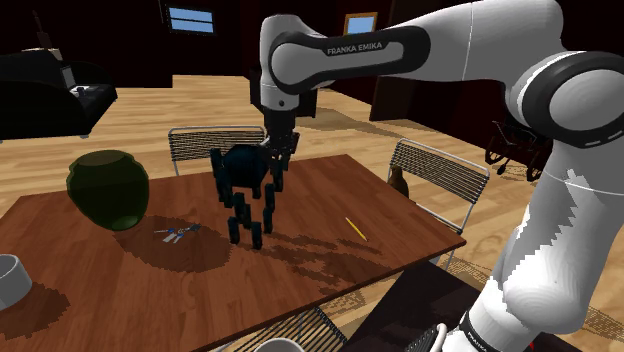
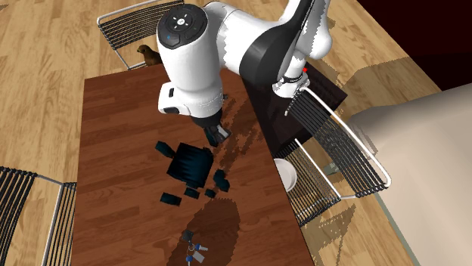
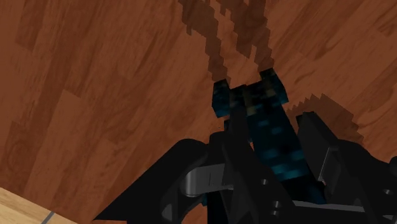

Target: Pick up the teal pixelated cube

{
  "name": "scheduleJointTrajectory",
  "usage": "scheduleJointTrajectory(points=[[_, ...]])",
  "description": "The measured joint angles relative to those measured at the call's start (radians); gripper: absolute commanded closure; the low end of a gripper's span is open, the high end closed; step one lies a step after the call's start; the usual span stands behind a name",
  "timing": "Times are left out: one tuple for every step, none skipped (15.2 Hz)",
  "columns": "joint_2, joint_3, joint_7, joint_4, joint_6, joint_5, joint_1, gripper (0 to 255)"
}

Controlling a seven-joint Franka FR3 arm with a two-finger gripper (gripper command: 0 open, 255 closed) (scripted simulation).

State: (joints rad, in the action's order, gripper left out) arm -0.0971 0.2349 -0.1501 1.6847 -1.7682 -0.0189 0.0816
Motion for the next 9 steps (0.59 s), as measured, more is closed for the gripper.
scheduleJointTrajectory(points=[[-0.003,0.001,-0.001,-0.016,0.013,-0.001,0.001,255],[-0.004,0.001,-0.002,-0.03,0.026,-0.001,0.001,255],[-0.001,0.001,-0.001,-0.042,0.04,0.0,0.001,255],[-0.002,0.001,-0.001,-0.055,0.053,0.0,0.001,255],[-0.004,0.002,-0.002,-0.072,0.067,0.0,0.002,255],[-0.003,0.001,0.0,-0.085,0.082,0.0,0.001,255],[-0.004,0.0,0.0,-0.096,0.092,-0.001,0.001,255],[-0.006,0.001,-0.001,-0.112,0.107,-0.001,0.001,255],[-0.009,0.002,-0.002,-0.131,0.123,-0.002,0.003,255]])
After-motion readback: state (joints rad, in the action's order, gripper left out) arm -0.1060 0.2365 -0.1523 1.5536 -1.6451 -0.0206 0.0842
